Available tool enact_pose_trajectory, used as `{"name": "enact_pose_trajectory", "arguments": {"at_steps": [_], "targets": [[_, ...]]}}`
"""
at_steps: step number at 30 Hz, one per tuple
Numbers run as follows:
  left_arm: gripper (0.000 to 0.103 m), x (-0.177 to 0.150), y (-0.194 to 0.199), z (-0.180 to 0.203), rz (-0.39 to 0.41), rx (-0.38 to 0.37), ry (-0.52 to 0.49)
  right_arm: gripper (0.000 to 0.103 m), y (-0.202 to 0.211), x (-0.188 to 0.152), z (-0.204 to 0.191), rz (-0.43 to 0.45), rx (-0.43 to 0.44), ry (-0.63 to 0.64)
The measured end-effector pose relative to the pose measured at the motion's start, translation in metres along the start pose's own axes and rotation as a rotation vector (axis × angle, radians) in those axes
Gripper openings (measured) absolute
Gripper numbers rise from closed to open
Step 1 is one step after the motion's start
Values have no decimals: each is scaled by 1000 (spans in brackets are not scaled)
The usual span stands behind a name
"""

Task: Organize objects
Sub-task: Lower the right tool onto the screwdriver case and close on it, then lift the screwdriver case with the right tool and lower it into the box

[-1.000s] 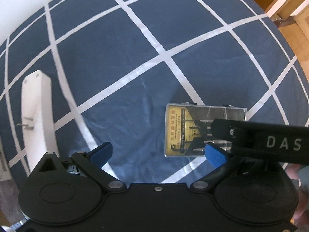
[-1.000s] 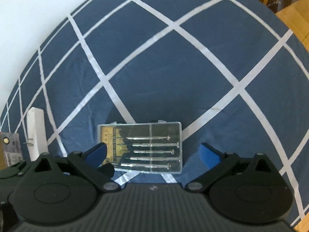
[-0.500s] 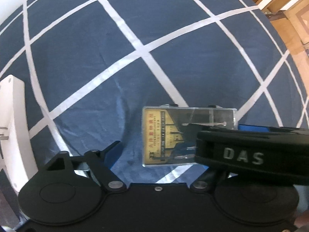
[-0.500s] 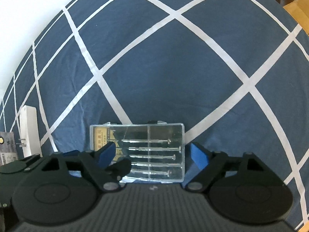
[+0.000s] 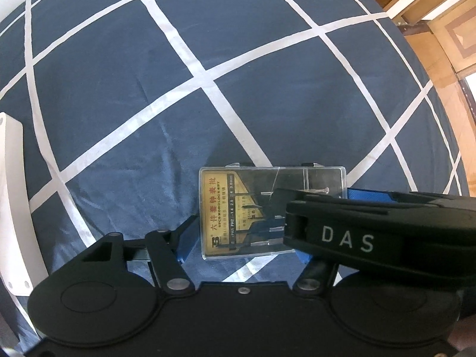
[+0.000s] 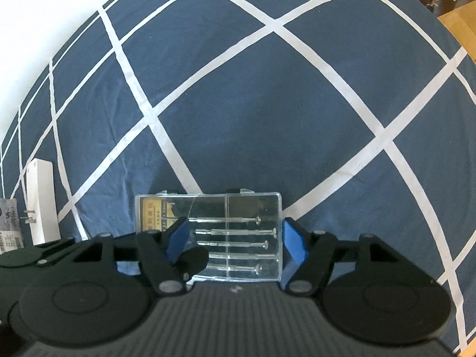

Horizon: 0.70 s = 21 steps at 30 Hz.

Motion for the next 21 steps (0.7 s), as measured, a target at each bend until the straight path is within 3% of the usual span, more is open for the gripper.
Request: {"name": "enact_pose_trajectory", "arguments": {"at_steps": [11, 21], "targets": [[61, -13, 28, -2, 53, 43, 29, 68, 19, -11, -16, 31, 30, 62], [61, -46, 83, -21, 121, 94, 98, 68, 56, -44, -58, 63, 74, 154]]}}
Point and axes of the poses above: each gripper's, at about its wrist camera, not at the fingertips, and y roughly against the way its jaws point, z to its right, x to its top, the point moved 1 cm from there along -y, roughly the way its jaws point, and after that the axes turned 13 degrees about -y, right-handed, at the moved point
